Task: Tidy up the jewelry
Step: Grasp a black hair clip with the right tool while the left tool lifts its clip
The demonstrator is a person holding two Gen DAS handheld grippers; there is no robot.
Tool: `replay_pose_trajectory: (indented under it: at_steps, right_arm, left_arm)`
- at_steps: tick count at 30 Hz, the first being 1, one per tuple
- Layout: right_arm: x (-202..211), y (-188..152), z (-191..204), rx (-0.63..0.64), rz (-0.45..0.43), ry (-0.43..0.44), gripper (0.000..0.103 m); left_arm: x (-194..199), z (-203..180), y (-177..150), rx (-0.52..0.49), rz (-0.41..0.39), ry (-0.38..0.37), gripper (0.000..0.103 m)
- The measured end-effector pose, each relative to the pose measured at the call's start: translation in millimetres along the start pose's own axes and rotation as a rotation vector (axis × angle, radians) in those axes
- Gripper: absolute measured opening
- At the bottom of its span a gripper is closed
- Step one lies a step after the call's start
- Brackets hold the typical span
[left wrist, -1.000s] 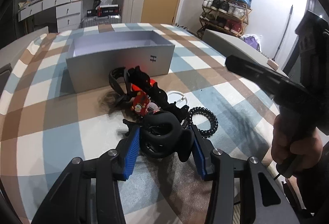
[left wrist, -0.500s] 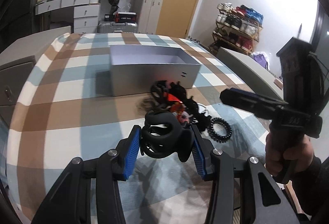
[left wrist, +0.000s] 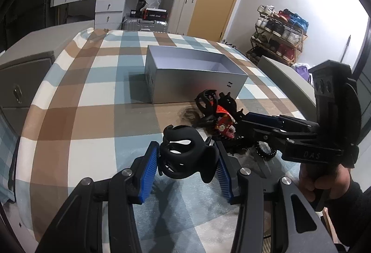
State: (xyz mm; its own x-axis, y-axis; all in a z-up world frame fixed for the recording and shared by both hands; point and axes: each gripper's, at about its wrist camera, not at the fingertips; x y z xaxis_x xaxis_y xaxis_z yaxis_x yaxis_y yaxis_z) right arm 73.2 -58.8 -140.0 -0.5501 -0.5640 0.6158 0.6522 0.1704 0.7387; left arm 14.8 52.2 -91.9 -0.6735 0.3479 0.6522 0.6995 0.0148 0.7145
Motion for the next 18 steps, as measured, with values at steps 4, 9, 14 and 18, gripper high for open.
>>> replay_pose_trajectory:
  at_steps: [4, 9, 14, 18]
  right_arm:
    - [1, 0, 1, 0.017, 0.0, 0.001, 0.048]
    - [-5, 0, -2, 0.007, 0.036, -0.008, 0.016]
    - [0, -1, -8, -0.031, 0.022, 0.0, 0.012]
    - [13, 1, -7, -0.036, -0.028, 0.018, 0.012]
  left_arm:
    - [1, 3, 0, 0.008, 0.003, -0.004, 0.041]
    - [5, 5, 1, 0.016, -0.002, 0.002, 0.041]
    - [10, 6, 2, 0.027, -0.01, 0.011, 0.041]
    - [11, 5, 4, 0.03, -0.012, 0.022, 0.041]
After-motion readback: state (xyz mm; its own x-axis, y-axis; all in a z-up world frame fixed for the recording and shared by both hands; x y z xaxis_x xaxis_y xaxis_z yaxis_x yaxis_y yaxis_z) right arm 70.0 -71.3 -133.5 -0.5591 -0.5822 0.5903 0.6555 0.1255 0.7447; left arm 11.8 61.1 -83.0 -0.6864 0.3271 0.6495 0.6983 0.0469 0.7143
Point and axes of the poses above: each gripper's, at about its wrist camera, not at the fingertips, and x roughly against the way its jaws point, z to its left, y to its top, and after that the axes turned 1 degree about -z, right-handed
